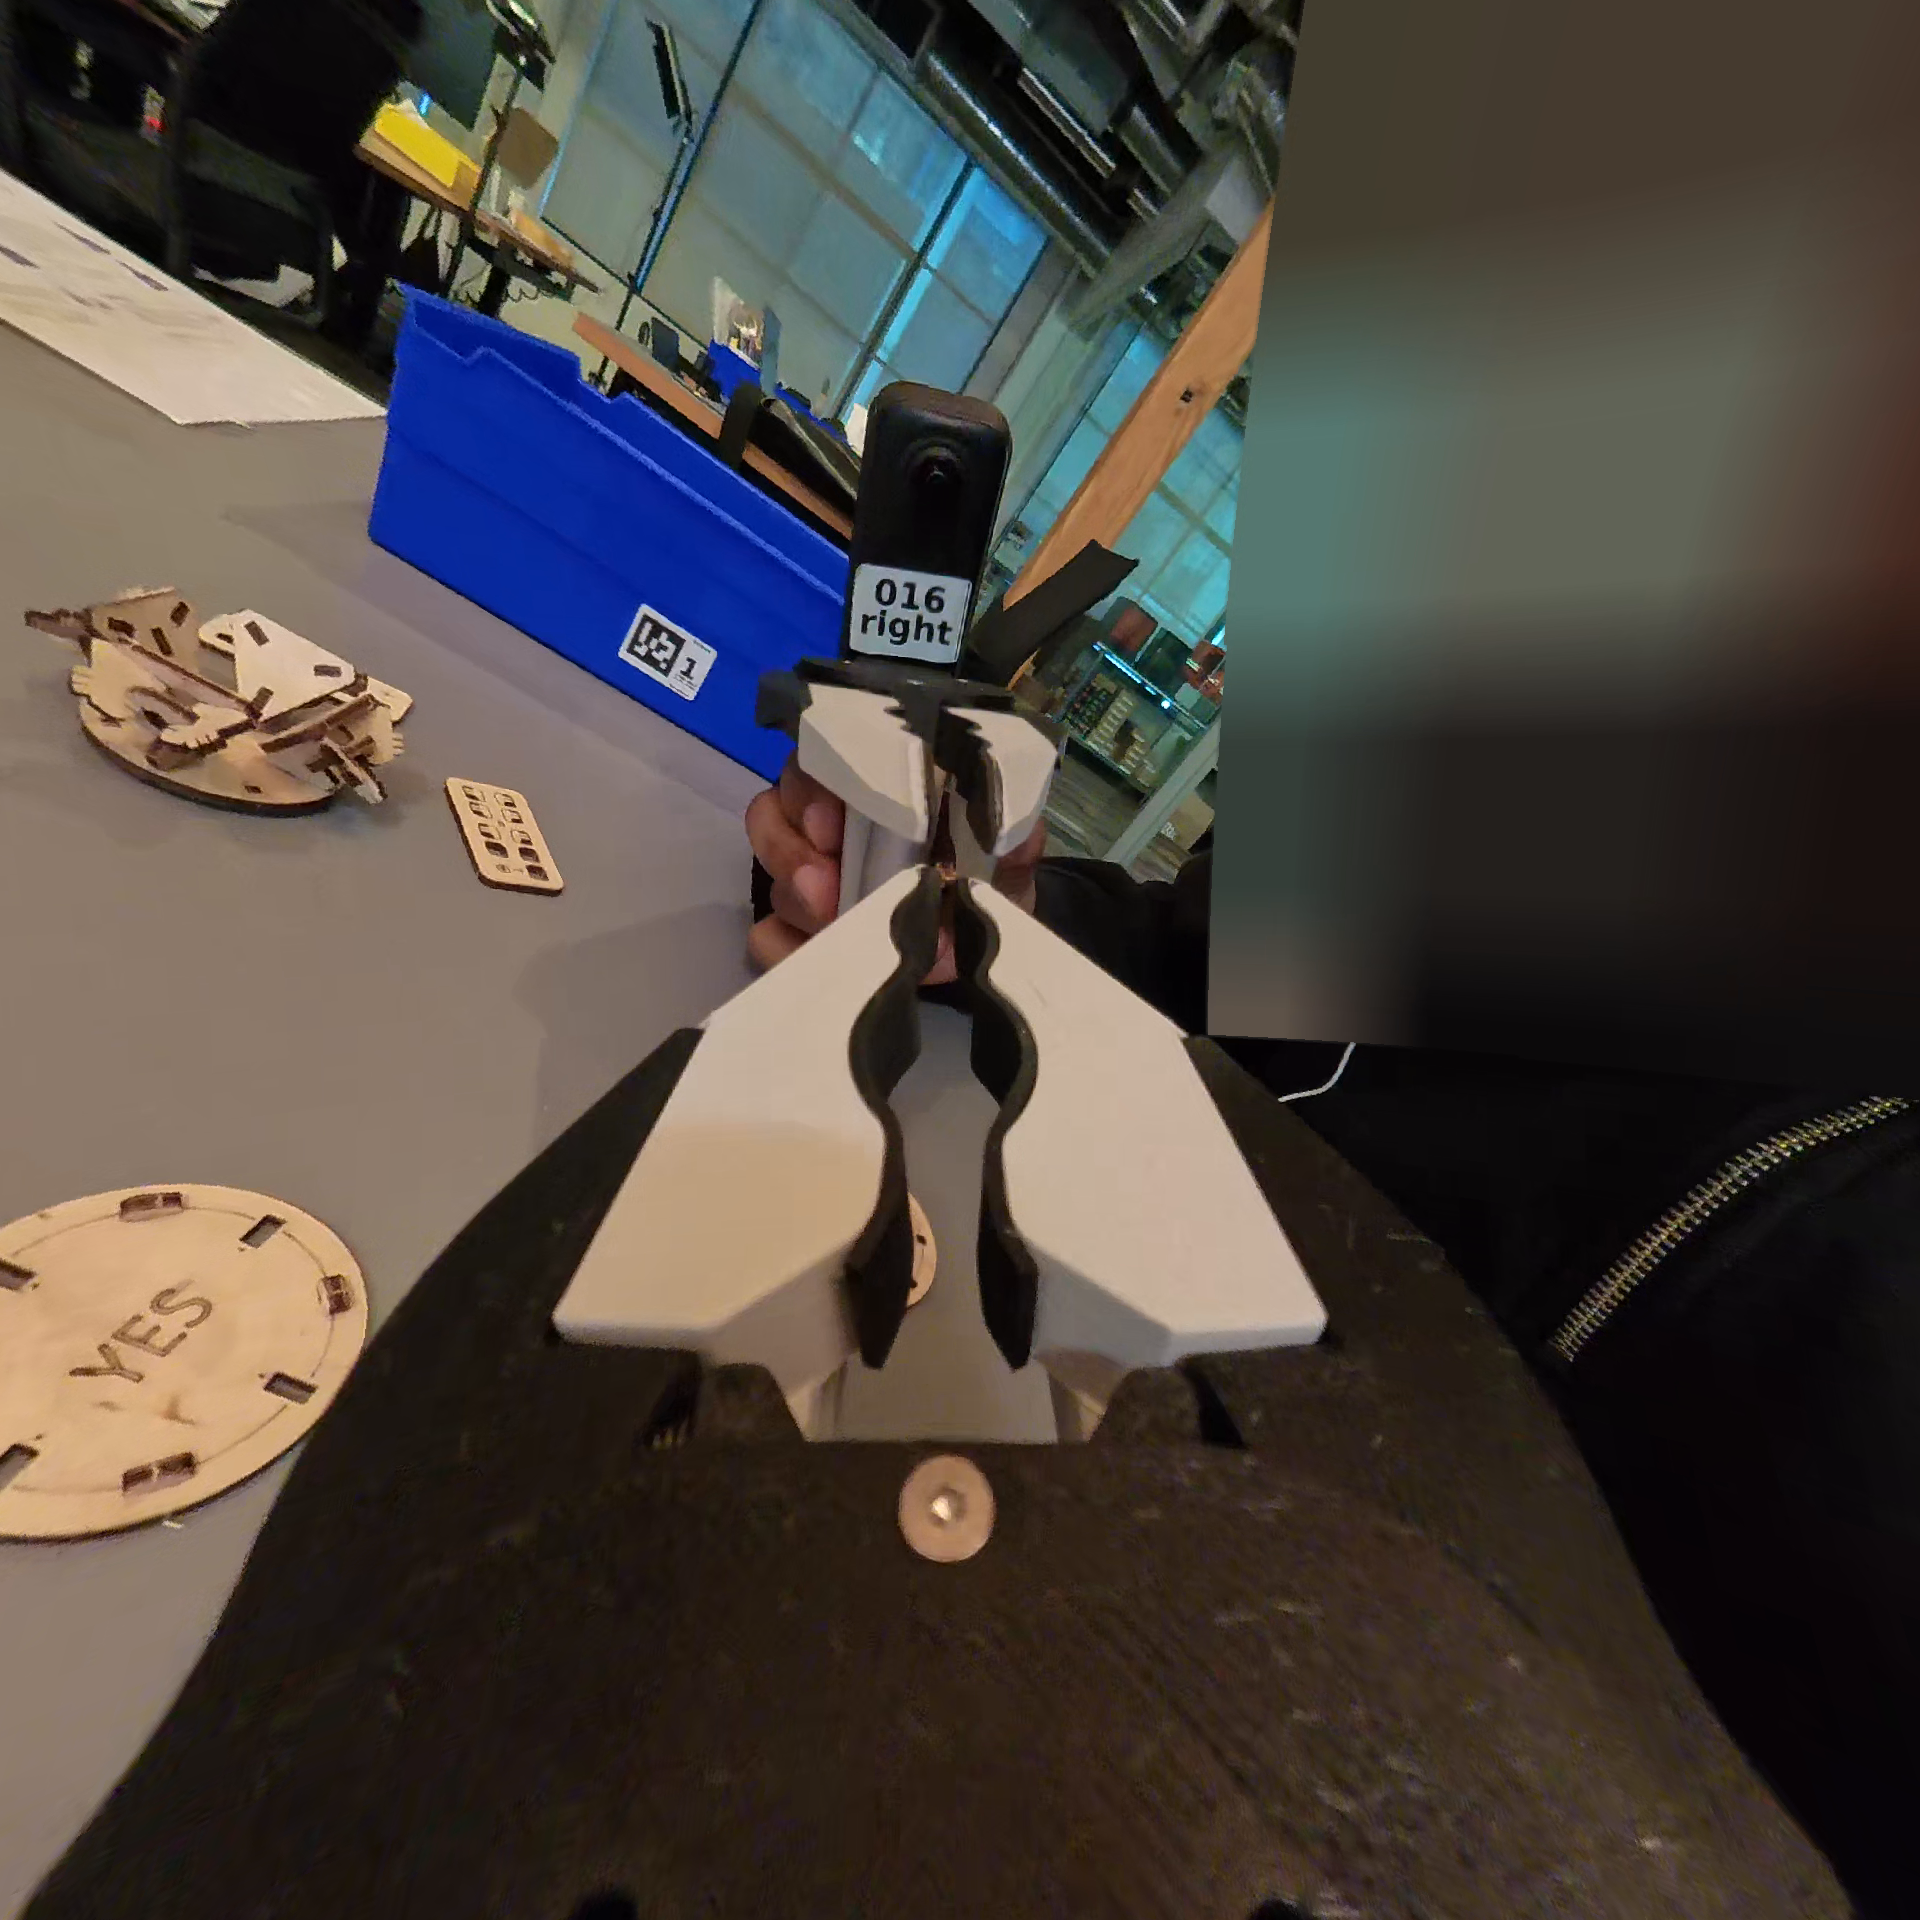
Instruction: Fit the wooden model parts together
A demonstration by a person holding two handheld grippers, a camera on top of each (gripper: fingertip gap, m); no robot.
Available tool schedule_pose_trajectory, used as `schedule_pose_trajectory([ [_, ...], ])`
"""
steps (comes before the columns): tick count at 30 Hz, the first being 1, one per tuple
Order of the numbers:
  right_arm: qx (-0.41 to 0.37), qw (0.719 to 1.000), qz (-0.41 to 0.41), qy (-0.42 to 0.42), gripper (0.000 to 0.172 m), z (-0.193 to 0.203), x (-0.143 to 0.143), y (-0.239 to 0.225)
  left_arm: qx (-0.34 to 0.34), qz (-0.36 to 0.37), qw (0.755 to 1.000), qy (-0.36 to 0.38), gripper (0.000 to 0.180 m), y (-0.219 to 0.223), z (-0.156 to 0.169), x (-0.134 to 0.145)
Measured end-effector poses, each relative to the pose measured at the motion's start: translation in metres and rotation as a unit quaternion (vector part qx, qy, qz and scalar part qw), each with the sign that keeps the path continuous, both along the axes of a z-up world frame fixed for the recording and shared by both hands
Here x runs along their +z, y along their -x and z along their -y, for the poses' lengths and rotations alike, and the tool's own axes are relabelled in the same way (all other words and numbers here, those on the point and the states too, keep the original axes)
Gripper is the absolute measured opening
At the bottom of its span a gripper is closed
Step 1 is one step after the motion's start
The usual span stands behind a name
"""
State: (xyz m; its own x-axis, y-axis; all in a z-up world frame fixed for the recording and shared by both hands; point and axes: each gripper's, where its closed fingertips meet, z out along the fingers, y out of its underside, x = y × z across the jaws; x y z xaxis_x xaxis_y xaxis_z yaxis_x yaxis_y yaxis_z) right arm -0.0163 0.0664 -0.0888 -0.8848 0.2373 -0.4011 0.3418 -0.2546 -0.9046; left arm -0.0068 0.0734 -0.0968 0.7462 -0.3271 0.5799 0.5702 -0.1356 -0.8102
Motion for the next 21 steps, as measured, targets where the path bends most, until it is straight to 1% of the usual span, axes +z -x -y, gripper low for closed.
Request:
schedule_pose_trajectory([
  [2,-0.001,1.0,0.006,0.007,0.005,-0.0026,0.0005,0.0011,-0.001,0.011,1.0,-0.004,0.0,0.0011,-0.0002,0.0007],
  [6,0.004,1.0,0.021,0.001,0.006,-0.0017,-0.0031,0.0009,-0.002,0.024,1.0,-0.012,0.0,0.0024,0.0002,0.0023],
  [12,0.004,1.0,0.019,-0.009,0.005,-0.0007,-0.0045,-0.0017,-0.008,0.013,1.0,-0.006,0.0,-0.0033,-0.0019,0.0005],
  [15,0.008,1.0,0.022,-0.006,0.0,-0.002,-0.0043,-0.0029,-0.009,0.007,1.0,-0.003,0.0,-0.0049,-0.0023,-0.0002],
  [21,-0.005,1.0,0.025,-0.005,0.0,-0.008,-0.0041,0.0004,-0.007,0.009,1.0,-0.002,0.0,-0.0035,-0.0015,-0.0012],
])
